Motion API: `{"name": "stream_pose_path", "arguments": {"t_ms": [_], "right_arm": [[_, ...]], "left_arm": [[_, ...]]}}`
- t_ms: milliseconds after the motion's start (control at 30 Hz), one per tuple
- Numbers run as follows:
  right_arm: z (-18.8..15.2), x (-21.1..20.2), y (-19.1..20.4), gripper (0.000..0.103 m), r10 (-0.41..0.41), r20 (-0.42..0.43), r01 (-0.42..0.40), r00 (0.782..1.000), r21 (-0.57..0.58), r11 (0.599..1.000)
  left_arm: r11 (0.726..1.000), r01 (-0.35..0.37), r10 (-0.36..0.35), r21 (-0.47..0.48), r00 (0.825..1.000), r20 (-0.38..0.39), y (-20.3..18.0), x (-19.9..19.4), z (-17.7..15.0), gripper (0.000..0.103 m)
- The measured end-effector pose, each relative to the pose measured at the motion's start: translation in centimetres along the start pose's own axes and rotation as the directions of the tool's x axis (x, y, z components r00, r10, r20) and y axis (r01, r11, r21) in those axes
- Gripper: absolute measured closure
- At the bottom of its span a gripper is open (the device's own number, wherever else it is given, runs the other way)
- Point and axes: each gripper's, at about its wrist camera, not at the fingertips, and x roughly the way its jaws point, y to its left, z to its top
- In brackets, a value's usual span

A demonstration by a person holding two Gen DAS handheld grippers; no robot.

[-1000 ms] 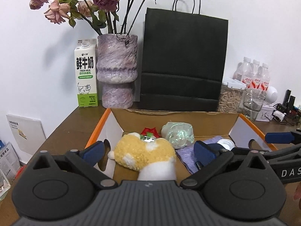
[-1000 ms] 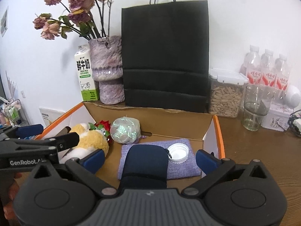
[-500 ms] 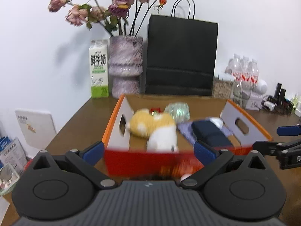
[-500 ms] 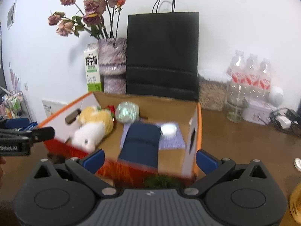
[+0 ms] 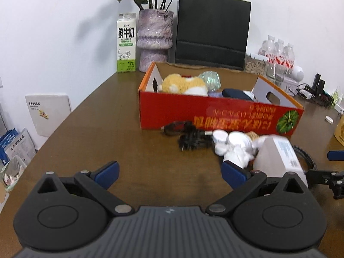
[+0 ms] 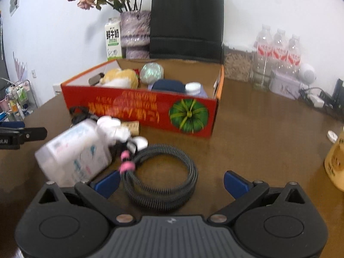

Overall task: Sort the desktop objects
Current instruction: 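Withdraw both open grippers from the box toward the cables on the table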

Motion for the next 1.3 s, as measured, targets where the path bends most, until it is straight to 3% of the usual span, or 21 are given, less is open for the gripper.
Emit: {"name": "stream_pose_path", "arguments": {"t_ms": [367,1300], "right_arm": [[-2.1,0.5,1.1,0.0,0.018,-0.058,-0.018,0.998,0.005,1.0],[-0.2,3.7,0.9,0.0,-0.022,-0.01,0.022,1.0,0.021,1.0]], "left_arm": [[1.0,-0.005,0.007,0.025,0.998,-0.059,-0.9,0.0,-2.3,0.0],[0.998,-0.026,0.031,0.052,0.995,-0.09,-1.9,3.0,-1.3,0.0]]}}
